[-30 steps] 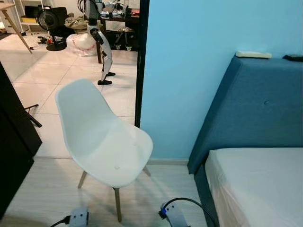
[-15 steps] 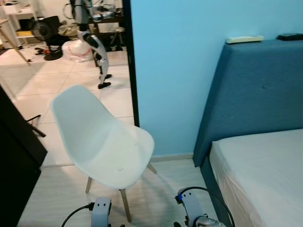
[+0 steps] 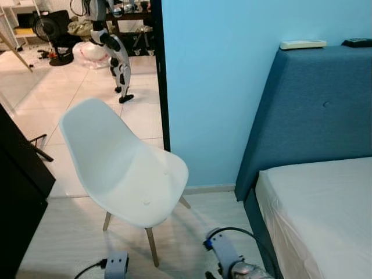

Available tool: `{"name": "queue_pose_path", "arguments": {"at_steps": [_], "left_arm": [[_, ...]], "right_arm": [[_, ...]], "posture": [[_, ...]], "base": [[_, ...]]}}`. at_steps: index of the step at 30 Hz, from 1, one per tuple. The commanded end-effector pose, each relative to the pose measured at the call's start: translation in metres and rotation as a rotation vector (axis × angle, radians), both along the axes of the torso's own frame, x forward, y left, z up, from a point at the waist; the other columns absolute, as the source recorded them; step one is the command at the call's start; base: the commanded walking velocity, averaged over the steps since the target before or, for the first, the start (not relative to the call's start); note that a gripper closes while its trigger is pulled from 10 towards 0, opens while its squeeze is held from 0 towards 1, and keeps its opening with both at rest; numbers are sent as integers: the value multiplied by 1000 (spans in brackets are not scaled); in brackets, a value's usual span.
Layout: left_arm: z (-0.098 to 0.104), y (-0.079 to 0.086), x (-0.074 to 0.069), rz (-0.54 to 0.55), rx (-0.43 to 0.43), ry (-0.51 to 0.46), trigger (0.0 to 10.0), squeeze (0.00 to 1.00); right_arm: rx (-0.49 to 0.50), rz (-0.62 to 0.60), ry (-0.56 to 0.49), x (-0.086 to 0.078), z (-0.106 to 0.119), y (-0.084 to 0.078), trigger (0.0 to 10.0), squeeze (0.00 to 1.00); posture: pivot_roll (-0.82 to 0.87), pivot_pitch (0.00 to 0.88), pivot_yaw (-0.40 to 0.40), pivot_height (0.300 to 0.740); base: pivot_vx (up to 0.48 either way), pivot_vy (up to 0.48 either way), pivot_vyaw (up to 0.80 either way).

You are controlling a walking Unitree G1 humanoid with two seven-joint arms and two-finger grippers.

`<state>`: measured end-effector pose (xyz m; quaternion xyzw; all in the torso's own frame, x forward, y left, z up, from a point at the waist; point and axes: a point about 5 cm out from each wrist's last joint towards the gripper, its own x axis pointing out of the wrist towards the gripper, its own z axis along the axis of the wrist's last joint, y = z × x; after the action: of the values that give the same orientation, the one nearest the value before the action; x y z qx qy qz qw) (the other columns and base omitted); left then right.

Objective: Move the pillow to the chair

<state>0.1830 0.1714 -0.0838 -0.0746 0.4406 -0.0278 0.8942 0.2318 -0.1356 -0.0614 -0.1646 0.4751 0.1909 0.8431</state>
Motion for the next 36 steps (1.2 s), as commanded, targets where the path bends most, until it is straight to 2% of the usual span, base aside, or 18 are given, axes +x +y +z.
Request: {"name": "queue_pose_path", "arguments": {"at_steps": [1,2,4,7,10,12,14,17,18,21,26,28,33,34,36], "left_arm": [[6,19,7,57,58,-28,10000,0],[12,30,16,92,77,-58,10000,0],[18,45,21,159,77,-92,10000,0],[18,53,19,200,74,-95,10000,0],[25,59,27,236,57,-141,10000,0],[31,63,35,260,53,-169,10000,0],[36,62,44,215,82,-190,10000,0],[39,59,49,156,108,-201,10000,0],[44,55,57,73,155,-214,10000,0],[49,60,63,106,148,-235,10000,0],[52,73,61,207,165,-262,10000,0],[53,70,60,195,136,-318,10000,0],[54,68,55,186,132,-372,10000,0],[54,64,46,195,135,-426,10000,0],[58,59,37,229,107,-488,10000,0]], "right_arm": [[-18,-27,-38,8,5,-5,10000,0],[-19,-46,-73,19,12,-6,10000,0],[-1,-58,-109,30,20,-2,10000,0],[18,-64,-127,34,24,1,10000,0],[60,-82,-147,41,29,7,10000,0],[52,-67,-167,46,34,9,10000,0],[63,-74,-172,50,37,9,10000,0],[74,-66,-170,51,38,11,10000,0],[69,1,-171,52,40,18,10000,0],[59,29,-219,61,48,21,10000,0],[87,70,-263,67,55,28,10000,0],[115,88,-308,71,61,29,10000,0],[181,101,-340,74,66,31,10000,0],[213,122,-368,74,68,29,10000,0],[211,130,-394,73,68,24,10000,0]], "posture": [[4,80,-38,740],[7,76,-41,740],[0,70,-32,740],[-8,73,-32,740],[-5,67,-48,740],[-9,76,-47,740],[-13,77,-43,740],[-10,76,-41,740],[-8,82,-38,740],[-16,87,-43,740],[-4,85,-51,740],[6,103,-77,740],[10,118,-87,740],[18,134,-96,740],[21,140,-104,740]], "base": [[0,0,0],[0,0,0],[0,0,0],[0,0,0],[0,0,0],[0,0,0],[0,0,0],[0,0,0],[0,0,0],[0,0,0],[0,0,0],[0,0,0],[0,0,0],[0,0,0],[0,0,0]]}}
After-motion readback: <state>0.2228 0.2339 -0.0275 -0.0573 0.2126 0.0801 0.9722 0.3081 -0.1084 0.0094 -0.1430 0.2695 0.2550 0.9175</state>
